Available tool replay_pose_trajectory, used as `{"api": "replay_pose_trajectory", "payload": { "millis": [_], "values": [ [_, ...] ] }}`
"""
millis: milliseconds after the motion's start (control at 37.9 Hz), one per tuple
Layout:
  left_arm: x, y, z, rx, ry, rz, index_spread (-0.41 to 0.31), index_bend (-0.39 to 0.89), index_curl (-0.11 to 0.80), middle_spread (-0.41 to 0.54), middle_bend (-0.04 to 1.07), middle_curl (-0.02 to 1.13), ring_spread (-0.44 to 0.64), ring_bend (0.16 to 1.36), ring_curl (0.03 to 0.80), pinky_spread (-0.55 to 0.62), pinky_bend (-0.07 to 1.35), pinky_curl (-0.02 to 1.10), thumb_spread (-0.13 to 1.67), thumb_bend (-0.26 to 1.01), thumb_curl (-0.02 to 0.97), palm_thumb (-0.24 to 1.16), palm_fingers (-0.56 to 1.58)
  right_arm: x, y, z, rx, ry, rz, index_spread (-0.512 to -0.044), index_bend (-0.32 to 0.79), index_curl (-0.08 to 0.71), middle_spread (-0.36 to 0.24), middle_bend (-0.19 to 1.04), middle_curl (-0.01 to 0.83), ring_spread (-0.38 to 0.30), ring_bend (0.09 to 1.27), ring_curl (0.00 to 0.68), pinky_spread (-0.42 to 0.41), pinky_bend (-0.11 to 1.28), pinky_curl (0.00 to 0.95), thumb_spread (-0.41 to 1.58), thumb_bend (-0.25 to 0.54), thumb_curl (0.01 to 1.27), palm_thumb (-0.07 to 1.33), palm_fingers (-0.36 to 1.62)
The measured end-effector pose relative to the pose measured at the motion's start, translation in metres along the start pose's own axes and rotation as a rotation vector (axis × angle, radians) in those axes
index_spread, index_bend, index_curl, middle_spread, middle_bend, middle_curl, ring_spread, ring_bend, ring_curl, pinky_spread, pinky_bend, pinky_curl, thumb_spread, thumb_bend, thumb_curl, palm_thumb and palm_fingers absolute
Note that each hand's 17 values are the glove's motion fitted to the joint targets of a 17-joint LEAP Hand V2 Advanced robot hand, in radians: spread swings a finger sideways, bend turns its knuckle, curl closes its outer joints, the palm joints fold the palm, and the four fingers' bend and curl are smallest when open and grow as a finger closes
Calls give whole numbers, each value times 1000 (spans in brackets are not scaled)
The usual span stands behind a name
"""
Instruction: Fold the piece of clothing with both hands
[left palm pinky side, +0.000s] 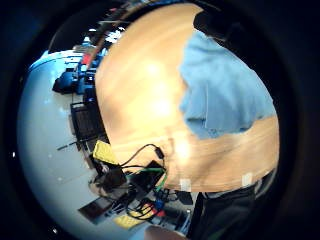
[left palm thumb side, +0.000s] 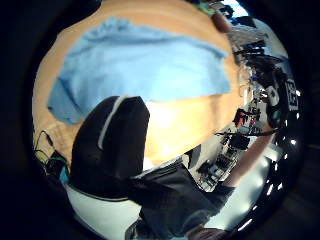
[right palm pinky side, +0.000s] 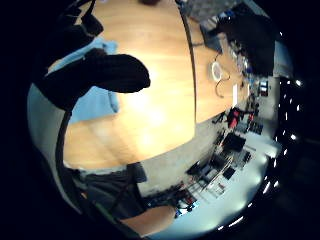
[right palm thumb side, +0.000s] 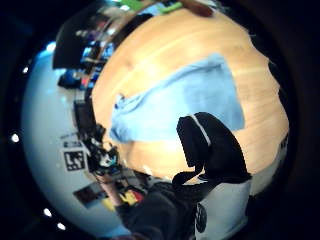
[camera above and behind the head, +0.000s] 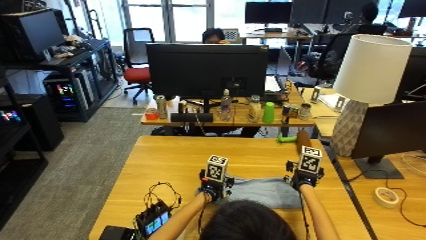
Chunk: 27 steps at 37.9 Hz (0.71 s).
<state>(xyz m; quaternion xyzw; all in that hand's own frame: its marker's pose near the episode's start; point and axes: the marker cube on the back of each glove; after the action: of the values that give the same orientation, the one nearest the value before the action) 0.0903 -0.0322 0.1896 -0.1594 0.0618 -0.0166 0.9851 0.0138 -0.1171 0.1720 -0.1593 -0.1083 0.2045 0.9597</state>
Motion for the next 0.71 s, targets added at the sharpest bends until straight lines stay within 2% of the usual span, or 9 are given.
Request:
{"api": "replay_pose_trajectory", "payload": {
  "millis": [79, 185, 291, 370, 449, 528, 581, 607, 713],
  "values": [
    [2, 27, 12, -81, -11, -80, -39, 182, 333, 233, 149, 260, 188, 608, 379, 324, 492, 340, 1178, -15, 309, 169, 243, 0, 2, 23, 17, 36, 28, -280, -1, 134, -34, 180, 421, 16, 517, 397, 82, 706, 400, 1220, -40, 289, 713, 546],
    [-2, 22, 31, -160, -49, -138, -44, 169, 336, 232, 137, 249, 201, 621, 375, 336, 509, 341, 1241, -15, 285, 150, 263, -2, 46, 41, -129, 63, 54, -258, -7, 104, -8, 181, 411, 39, 571, 400, 96, 751, 405, 1223, -31, 281, 686, 515],
    [-1, 26, 41, -284, -110, -156, -57, 135, 327, 223, 149, 251, 207, 638, 376, 335, 514, 346, 1294, -16, 261, 125, 246, -2, 41, 58, -170, 65, 47, -243, 17, 87, 5, 185, 407, 31, 616, 408, 88, 777, 408, 1228, -16, 280, 686, 501],
    [0, 24, 41, -297, -136, -147, -42, 72, 301, 246, 147, 253, 245, 664, 386, 350, 535, 359, 1322, -17, 247, 106, 112, -4, 38, 63, -159, 51, 42, -239, 45, 88, 12, 196, 406, 14, 626, 406, 72, 778, 403, 1229, 8, 290, 736, 514],
    [0, 19, 39, -290, -146, -153, -30, 69, 279, 267, 163, 256, 269, 696, 389, 357, 558, 364, 1349, -17, 231, 83, 87, -6, 41, 64, -152, 25, 75, -242, 69, 95, 16, 209, 410, -5, 619, 404, 40, 772, 397, 1225, 32, 305, 803, 526],
    [-1, 17, 39, -283, -149, -170, -21, 79, 262, 285, 166, 251, 283, 715, 381, 360, 571, 360, 1366, -13, 220, 73, 75, -8, 35, 62, -27, -6, 137, -244, 47, 88, -8, 243, 418, -57, 657, 406, -33, 778, 387, 1205, 50, 319, 864, 672],
    [0, 20, 40, -303, -134, -163, -17, 89, 254, 295, 166, 250, 291, 727, 379, 362, 580, 361, 1376, -13, 212, 63, 69, -12, 31, 62, 61, -16, 150, -247, 92, 102, -35, 295, 432, -102, 670, 397, -110, 756, 367, 1173, 80, 338, 943, 885],
    [1, 22, 40, -323, -124, -153, -16, 92, 251, 299, 168, 250, 294, 732, 378, 362, 583, 361, 1380, -12, 209, 61, 67, -14, 31, 62, 86, -13, 145, -247, 81, 101, -40, 290, 428, -112, 663, 387, -126, 747, 357, 1163, 80, 341, 954, 894],
    [2, 27, 42, -341, -106, -132, -12, 106, 244, 312, 172, 251, 307, 746, 374, 364, 594, 362, 1393, -9, 199, 54, 62, -21, 33, 65, 116, 12, 101, -242, 128, 142, -82, 317, 449, -165, 706, 414, -230, 718, 358, 1095, 116, 369, 1069, 1156]
  ]
}}
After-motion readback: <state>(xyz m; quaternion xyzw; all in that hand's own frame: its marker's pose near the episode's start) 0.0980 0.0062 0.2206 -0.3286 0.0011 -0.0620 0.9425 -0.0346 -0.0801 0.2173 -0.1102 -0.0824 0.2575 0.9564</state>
